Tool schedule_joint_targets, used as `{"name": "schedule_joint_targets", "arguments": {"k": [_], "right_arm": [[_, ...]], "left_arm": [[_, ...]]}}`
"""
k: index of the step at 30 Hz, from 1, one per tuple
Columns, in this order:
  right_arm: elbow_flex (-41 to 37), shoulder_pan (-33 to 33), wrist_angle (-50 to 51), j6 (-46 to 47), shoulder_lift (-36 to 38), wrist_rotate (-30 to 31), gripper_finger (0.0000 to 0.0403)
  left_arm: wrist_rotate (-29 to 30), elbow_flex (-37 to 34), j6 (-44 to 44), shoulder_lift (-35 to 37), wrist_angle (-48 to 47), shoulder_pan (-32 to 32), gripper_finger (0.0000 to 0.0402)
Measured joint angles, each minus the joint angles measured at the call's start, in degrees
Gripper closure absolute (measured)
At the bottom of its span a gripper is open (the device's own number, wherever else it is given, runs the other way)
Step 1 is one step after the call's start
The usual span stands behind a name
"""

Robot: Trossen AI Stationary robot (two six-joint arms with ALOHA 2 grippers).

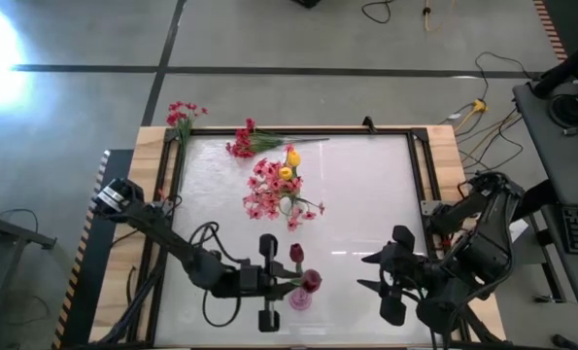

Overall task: Sort flowers into vase by color
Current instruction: Put the dark red flower into the purple vase, then put the left red flower into the purple vase

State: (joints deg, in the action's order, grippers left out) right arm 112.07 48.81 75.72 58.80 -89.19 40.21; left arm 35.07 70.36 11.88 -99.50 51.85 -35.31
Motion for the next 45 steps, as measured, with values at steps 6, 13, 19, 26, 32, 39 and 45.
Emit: {"name": "schedule_joint_targets", "arguments": {"k": [6,13,19,26,32,39,45], "right_arm": [[0.0,0.1,0.0,-0.6,0.0,0.1,0.0183],[0.0,0.1,0.1,-2.8,0.0,0.3,0.0183],[0.0,0.0,0.1,-4.1,0.0,1.7,0.0183],[0.0,-0.1,0.4,-4.4,0.0,2.4,0.0183],[0.0,-0.1,0.4,-4.4,0.1,2.4,0.0183],[0.0,-0.1,1.2,-5.6,0.8,2.4,0.0183],[0.0,-0.1,2.3,-6.4,1.5,2.4,0.0183]], "left_arm": [[2.9,-2.1,-0.6,-0.2,0.7,0.3,0.0401],[3.0,-5.4,-5.0,-0.2,1.1,0.3,0.0401],[3.0,-5.5,-6.9,-0.2,-0.7,0.2,0.0401],[2.9,-5.6,-12.5,0.1,-10.1,0.1,0.0388],[1.1,-5.6,-19.3,4.8,-22.6,-1.0,0.0326],[-13.3,-5.6,-36.0,12.1,-44.4,-1.0,0.0249],[-14.0,-5.6,-44.7,19.6,-67.5,-1.5,0.0234]]}}
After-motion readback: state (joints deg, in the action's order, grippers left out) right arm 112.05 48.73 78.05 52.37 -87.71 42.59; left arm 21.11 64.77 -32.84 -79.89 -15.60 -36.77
